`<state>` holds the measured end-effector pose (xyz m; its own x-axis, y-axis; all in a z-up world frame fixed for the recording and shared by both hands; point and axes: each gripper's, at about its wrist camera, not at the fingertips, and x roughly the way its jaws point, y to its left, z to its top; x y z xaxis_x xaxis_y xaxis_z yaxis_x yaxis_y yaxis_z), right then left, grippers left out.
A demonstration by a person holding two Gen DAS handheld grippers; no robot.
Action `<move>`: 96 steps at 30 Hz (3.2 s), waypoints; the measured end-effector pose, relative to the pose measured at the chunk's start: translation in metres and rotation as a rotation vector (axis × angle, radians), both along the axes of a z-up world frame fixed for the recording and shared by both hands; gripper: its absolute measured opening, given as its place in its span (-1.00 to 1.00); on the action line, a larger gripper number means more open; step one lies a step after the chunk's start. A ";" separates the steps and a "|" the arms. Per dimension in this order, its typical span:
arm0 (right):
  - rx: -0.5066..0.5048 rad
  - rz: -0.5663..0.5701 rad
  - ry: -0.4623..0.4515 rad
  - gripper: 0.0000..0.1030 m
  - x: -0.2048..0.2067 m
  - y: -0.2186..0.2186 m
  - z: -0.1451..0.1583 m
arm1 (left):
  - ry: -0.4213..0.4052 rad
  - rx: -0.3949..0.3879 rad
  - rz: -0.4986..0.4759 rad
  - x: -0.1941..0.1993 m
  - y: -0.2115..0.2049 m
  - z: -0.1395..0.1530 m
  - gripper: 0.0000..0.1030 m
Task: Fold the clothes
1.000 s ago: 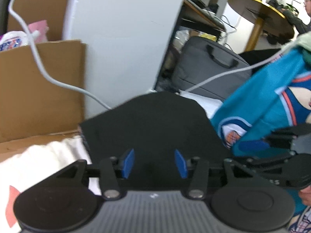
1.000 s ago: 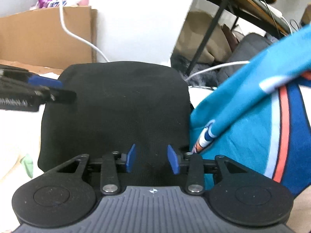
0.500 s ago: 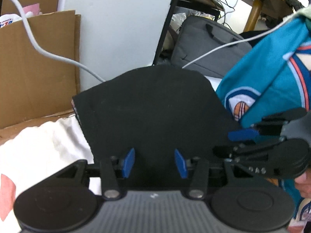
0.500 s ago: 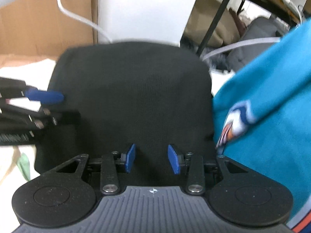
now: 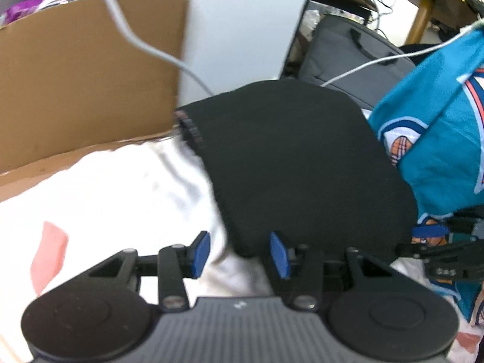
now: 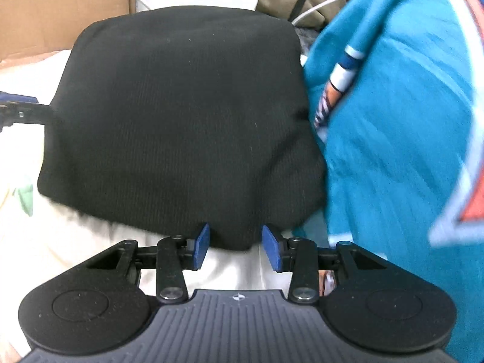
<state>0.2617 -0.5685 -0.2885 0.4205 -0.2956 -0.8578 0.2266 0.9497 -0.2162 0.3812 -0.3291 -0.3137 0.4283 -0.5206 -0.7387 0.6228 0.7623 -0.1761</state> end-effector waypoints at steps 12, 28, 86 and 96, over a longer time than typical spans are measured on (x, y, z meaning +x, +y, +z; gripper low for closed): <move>0.099 -0.055 -0.090 -0.04 -0.046 0.031 0.038 | 0.016 0.018 0.036 -0.014 0.105 0.024 0.05; 0.191 0.032 -0.155 0.17 -0.074 0.088 0.048 | 0.110 0.014 0.328 -0.116 0.348 0.058 0.16; 0.283 0.344 -0.488 0.95 -0.274 0.276 0.312 | -0.221 -0.222 0.788 -0.427 0.535 0.303 0.95; 0.363 0.279 -0.412 0.96 -0.280 0.265 0.291 | -0.190 -0.137 0.795 -0.432 0.517 0.290 0.98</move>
